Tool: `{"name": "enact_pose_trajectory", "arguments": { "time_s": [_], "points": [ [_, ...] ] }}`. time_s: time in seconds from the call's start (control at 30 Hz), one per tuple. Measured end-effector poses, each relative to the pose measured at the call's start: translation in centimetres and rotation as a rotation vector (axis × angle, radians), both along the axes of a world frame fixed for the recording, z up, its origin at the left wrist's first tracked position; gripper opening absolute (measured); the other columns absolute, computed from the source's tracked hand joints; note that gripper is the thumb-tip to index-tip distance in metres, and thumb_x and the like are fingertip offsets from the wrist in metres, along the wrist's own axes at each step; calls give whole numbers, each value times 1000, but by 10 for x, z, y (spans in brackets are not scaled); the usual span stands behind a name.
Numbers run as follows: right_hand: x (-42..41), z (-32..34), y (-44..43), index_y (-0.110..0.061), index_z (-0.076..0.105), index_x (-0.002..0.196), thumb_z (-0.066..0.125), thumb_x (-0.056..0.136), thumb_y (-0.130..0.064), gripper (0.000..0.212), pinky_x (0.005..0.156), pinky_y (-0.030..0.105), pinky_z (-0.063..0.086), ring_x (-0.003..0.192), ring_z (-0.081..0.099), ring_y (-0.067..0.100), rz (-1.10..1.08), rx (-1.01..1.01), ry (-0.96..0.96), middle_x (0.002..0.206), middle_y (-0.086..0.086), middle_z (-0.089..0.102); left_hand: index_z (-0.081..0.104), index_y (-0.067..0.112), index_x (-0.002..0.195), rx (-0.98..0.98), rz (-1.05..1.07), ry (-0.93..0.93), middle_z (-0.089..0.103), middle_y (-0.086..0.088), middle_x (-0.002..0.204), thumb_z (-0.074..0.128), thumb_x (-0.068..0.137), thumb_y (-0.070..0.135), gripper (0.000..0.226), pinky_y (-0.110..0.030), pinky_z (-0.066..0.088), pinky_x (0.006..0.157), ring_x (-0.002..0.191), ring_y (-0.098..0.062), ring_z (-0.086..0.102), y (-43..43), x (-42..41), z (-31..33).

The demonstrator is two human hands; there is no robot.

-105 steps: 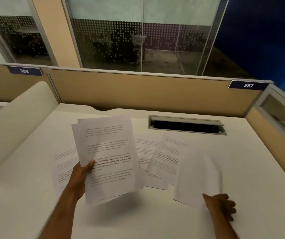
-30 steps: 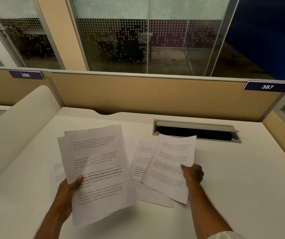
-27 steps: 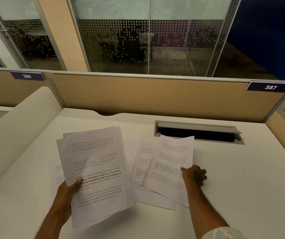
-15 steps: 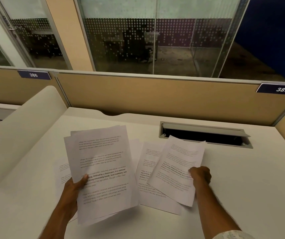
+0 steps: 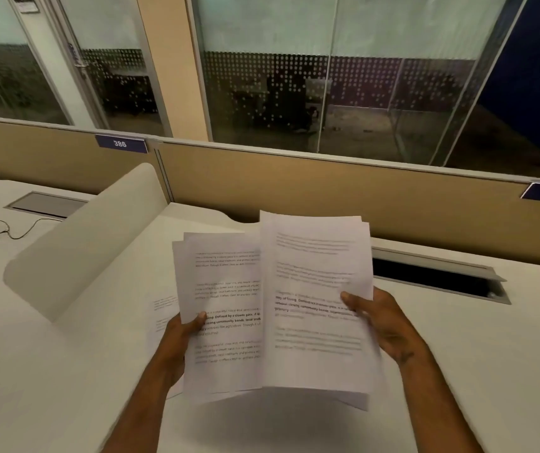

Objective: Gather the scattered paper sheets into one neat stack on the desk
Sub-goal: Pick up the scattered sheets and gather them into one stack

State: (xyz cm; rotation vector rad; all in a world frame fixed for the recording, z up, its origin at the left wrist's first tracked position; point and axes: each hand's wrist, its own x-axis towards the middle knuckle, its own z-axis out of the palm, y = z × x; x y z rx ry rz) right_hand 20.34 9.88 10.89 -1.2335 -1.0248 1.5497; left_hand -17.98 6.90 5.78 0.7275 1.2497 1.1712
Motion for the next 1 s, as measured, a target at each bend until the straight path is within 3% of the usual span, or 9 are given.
{"name": "enact_pose_trajectory", "arguments": {
  "time_s": [0.17,0.27,0.33,0.47,0.53,0.67,0.8,0.9,1.0],
  "points": [
    [-91,-18,-4,-7,65,126,74,87,-16,42,95,45,56,106,72,30,1,-77,55,116,12,75,66,6,124,27,-70,-74,67,-34,122,65,94,21,34,-69,54,87,104,-53,68,-11,-2,4],
    [-129,-22,-7,-10,57,130,73,87,-14,46,101,47,52,110,68,28,-65,-56,-43,125,10,69,71,10,121,15,-63,-163,70,-32,118,52,99,48,48,-63,57,86,102,-51,70,-17,-5,5],
    [-147,-23,-9,-13,48,131,76,85,-14,55,97,39,54,108,66,23,-112,-41,-130,122,4,66,70,14,124,1,-54,-178,74,-25,115,42,97,63,62,-62,57,86,101,-48,72,-19,-10,4],
    [-167,-24,-9,-31,38,131,75,86,-26,59,74,28,59,93,70,16,-131,-27,-165,110,-3,65,67,13,124,30,-55,3,75,-22,117,69,90,34,40,-59,60,82,98,-44,74,-23,-14,-2],
    [-157,-29,-8,-32,41,131,71,88,-36,52,74,30,57,92,69,18,-225,-52,-197,111,1,67,66,11,123,29,-34,32,76,-22,114,71,87,23,39,-56,62,77,94,-43,75,-25,-19,-6],
    [-91,-65,-10,-12,51,132,65,92,-35,48,94,44,52,114,59,36,-489,-260,-770,128,18,60,65,8,124,16,16,18,77,-21,109,68,89,18,36,-52,64,72,93,-43,75,-31,-34,-6],
    [-45,-104,-19,-2,43,135,68,87,-44,68,99,51,46,123,47,40,-383,-507,-1134,136,25,45,66,8,120,19,68,2,78,-20,107,69,86,18,36,-45,64,65,90,-41,76,-35,-45,-8],
    [-37,-115,-10,-2,44,130,77,81,-38,69,101,53,43,122,47,40,-370,-561,-1131,134,24,47,66,7,121,14,97,6,78,-21,108,69,86,19,37,-47,64,67,91,-42,76,-38,-50,-6],
    [-28,-119,7,1,47,126,81,76,-22,65,105,54,41,121,50,44,-433,-677,-907,130,26,54,65,6,122,8,106,16,77,-22,109,66,90,17,34,-50,64,69,93,-44,75,-38,-51,-8]
  ]
}}
